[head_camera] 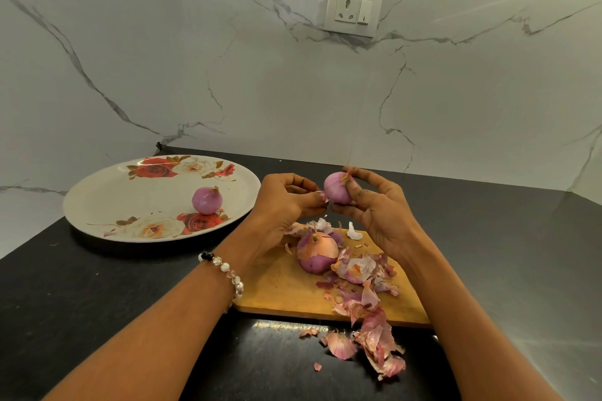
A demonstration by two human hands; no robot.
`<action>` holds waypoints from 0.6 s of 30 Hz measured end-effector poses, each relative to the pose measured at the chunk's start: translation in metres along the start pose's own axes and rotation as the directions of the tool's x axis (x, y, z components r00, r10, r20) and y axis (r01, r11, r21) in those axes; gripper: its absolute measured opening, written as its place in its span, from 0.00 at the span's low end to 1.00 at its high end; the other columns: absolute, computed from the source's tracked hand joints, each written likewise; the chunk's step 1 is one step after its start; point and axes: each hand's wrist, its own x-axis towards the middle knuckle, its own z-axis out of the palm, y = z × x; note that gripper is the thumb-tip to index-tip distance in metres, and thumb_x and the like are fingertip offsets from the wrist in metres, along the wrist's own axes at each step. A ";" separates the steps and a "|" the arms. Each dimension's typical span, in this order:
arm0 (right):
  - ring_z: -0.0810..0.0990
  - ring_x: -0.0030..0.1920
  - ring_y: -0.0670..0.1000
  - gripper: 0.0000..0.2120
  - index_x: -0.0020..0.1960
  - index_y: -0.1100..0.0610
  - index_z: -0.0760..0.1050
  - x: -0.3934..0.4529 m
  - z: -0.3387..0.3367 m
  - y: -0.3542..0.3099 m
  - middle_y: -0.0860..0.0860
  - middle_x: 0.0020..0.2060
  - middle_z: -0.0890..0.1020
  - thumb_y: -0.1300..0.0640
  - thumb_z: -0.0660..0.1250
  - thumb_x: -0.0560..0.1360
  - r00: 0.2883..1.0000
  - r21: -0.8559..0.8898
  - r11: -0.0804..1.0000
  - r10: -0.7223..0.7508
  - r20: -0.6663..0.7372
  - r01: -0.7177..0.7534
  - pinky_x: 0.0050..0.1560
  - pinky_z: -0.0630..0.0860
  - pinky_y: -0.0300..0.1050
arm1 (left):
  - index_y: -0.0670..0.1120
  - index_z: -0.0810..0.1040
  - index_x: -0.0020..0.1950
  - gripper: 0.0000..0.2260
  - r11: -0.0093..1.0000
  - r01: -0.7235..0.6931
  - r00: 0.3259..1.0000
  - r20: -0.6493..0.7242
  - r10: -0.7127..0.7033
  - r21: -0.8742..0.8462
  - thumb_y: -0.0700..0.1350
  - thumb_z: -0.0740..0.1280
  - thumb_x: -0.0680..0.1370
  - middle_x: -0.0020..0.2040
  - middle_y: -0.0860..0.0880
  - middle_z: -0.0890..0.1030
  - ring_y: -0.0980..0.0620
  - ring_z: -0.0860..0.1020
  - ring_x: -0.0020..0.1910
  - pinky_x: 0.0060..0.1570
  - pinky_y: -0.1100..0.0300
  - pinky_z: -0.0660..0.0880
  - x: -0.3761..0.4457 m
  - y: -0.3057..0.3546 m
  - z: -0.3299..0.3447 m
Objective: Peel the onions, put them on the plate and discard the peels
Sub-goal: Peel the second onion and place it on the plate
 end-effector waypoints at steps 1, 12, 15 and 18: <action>0.85 0.49 0.57 0.15 0.65 0.63 0.75 0.000 0.000 0.000 0.60 0.56 0.81 0.65 0.65 0.78 1.000 0.011 1.000 0.006 -0.010 -0.006 0.44 0.85 0.50 | 0.41 0.78 0.48 0.09 1.000 0.010 1.000 -0.003 -0.010 -0.015 0.35 0.74 0.70 0.43 0.42 0.83 0.47 0.84 0.40 0.43 0.56 0.82 0.000 0.000 0.000; 0.85 0.43 0.54 0.10 0.58 0.64 0.77 0.002 -0.006 -0.004 0.61 0.57 0.80 0.64 0.59 0.82 0.998 0.067 0.997 0.043 -0.047 -0.040 0.39 0.83 0.43 | 0.45 0.81 0.54 0.13 0.997 0.066 0.996 0.063 -0.063 -0.040 0.32 0.70 0.73 0.50 0.45 0.83 0.46 0.83 0.47 0.48 0.52 0.81 0.002 0.002 -0.003; 0.84 0.42 0.54 0.11 0.59 0.65 0.76 0.002 -0.006 -0.005 0.62 0.57 0.79 0.63 0.58 0.83 0.996 0.083 0.995 0.058 -0.068 -0.053 0.36 0.82 0.41 | 0.47 0.81 0.55 0.15 0.997 0.070 0.994 0.084 -0.068 -0.022 0.31 0.69 0.73 0.51 0.45 0.82 0.45 0.83 0.47 0.48 0.54 0.81 0.002 0.003 -0.002; 0.82 0.43 0.54 0.14 0.64 0.68 0.74 0.002 -0.005 -0.004 0.64 0.60 0.78 0.62 0.57 0.83 0.993 0.127 0.989 0.082 -0.081 -0.071 0.36 0.81 0.40 | 0.47 0.81 0.55 0.15 0.998 0.063 0.994 0.092 -0.060 -0.025 0.31 0.68 0.74 0.52 0.45 0.82 0.45 0.82 0.48 0.47 0.54 0.81 0.001 0.004 -0.001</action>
